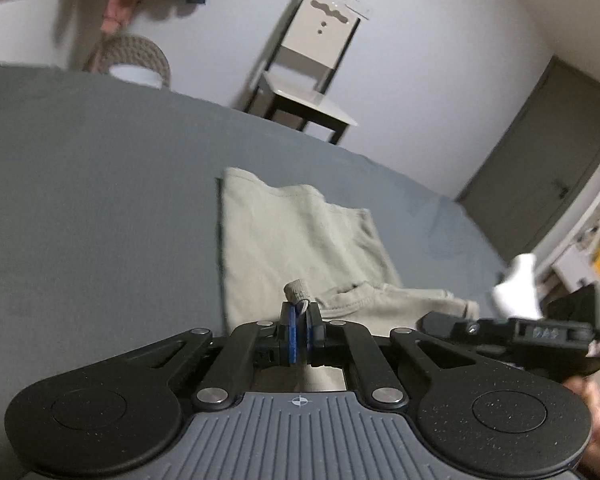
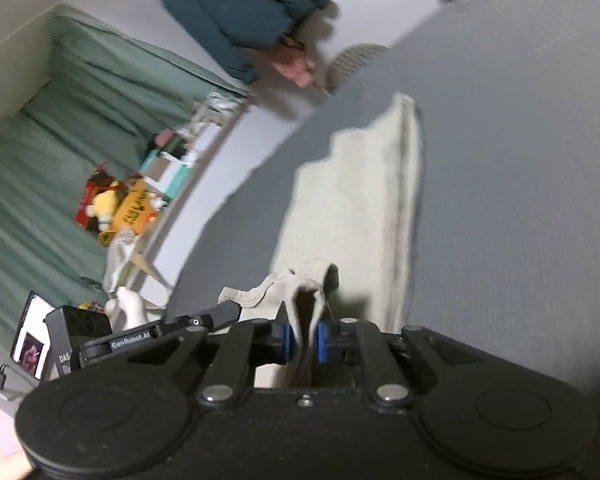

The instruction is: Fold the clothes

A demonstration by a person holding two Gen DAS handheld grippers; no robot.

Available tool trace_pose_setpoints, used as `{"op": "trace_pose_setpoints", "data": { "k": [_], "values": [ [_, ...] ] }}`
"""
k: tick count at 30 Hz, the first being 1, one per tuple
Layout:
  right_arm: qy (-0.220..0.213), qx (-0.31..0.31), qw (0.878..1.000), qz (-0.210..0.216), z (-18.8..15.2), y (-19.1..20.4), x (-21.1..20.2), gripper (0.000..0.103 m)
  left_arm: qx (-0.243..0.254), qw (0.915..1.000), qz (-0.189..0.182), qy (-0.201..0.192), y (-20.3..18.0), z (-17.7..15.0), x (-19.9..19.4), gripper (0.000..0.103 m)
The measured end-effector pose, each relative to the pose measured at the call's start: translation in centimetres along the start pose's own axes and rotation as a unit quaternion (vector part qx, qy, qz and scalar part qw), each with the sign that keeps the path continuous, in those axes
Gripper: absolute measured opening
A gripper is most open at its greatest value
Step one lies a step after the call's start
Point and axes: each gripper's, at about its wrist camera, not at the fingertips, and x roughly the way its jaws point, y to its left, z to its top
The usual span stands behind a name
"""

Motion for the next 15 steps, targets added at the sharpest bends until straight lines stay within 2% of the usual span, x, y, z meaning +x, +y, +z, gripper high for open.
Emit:
{"op": "trace_pose_setpoints", "data": {
  "k": [2,6,11,15],
  "values": [
    [-0.006,-0.010,1.000,-0.009,0.4,0.3,0.5,0.012,0.015,0.9998,0.005,0.013,0.0,0.1,0.8,0.004],
    [0.002,0.003,0.999,-0.039,0.9,-0.8,2.6,0.012,-0.019,0.9983,0.020,0.050,1.2,0.0,1.2,0.011],
    [0.013,-0.007,0.998,-0.062,1.0,-1.0,3.9,0.012,-0.026,0.9988,0.007,0.041,1.5,-1.9,-2.1,0.012],
    [0.018,0.000,0.998,-0.063,1.2,-1.2,3.9,0.012,0.002,0.9978,-0.015,0.065,0.4,-4.2,-4.5,0.012]
  ]
}}
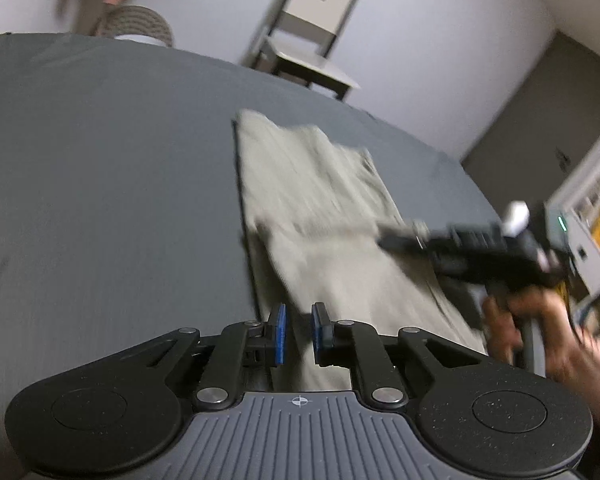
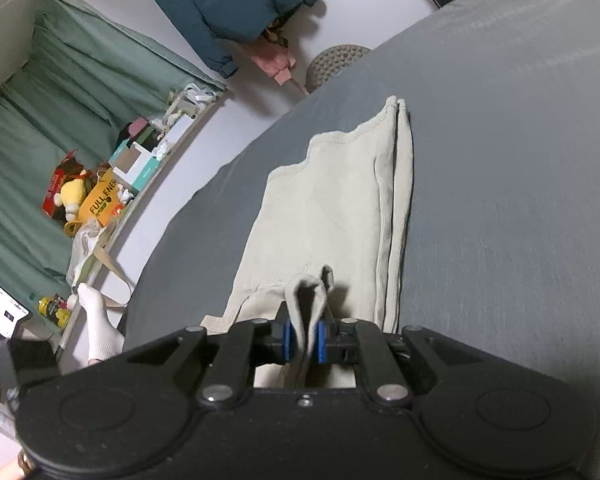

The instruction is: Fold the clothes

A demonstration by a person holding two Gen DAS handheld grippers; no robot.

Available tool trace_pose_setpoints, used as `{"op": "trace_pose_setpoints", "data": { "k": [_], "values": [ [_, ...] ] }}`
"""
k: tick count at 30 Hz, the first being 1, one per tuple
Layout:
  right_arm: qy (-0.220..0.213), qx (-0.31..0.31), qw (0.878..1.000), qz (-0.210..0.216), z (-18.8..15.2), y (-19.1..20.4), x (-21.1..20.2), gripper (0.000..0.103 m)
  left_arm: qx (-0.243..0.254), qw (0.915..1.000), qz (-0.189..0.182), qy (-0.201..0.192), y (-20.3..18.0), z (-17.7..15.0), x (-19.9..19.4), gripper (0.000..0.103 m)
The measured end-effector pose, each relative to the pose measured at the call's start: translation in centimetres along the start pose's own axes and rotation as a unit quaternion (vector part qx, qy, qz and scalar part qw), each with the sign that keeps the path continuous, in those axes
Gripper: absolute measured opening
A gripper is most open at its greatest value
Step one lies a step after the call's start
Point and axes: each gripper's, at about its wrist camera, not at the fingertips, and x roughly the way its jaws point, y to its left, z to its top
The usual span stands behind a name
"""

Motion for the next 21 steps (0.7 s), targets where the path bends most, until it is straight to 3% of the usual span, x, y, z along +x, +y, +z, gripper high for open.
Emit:
{"op": "trace_pose_setpoints", "data": {
  "k": [3,7,10,11,15,21],
  "values": [
    [0.003,0.008,1.000,0.004,-0.1,-0.2,-0.1,0.013,0.003,1.0000,0.000,0.003,-0.4,-1.5,-0.6,0.012],
    [0.005,0.010,1.000,0.005,-0.1,-0.2,-0.3,0.018,-0.034,0.9992,-0.012,-0.017,0.6,-2.3,-0.5,0.012],
    [0.003,0.008,1.000,0.002,-0.2,0.1,-0.4,0.018,-0.039,0.9987,0.015,-0.029,0.6,-2.8,-0.4,0.009],
    [0.002,0.010,1.000,0.002,-0.2,0.1,-0.3,0.018,-0.033,0.9986,0.028,-0.030,0.2,-2.9,-0.3,0.001],
    [-0.003,0.008,1.000,0.001,-0.3,0.2,-0.3,0.018,-0.019,0.9968,0.068,-0.037,-0.7,-3.3,-0.5,0.001],
    [-0.015,-0.021,0.999,-0.020,-0.5,0.9,-0.4,0.012,-0.055,0.9949,0.067,-0.052,-0.1,-3.3,-0.2,0.002]
  ]
}}
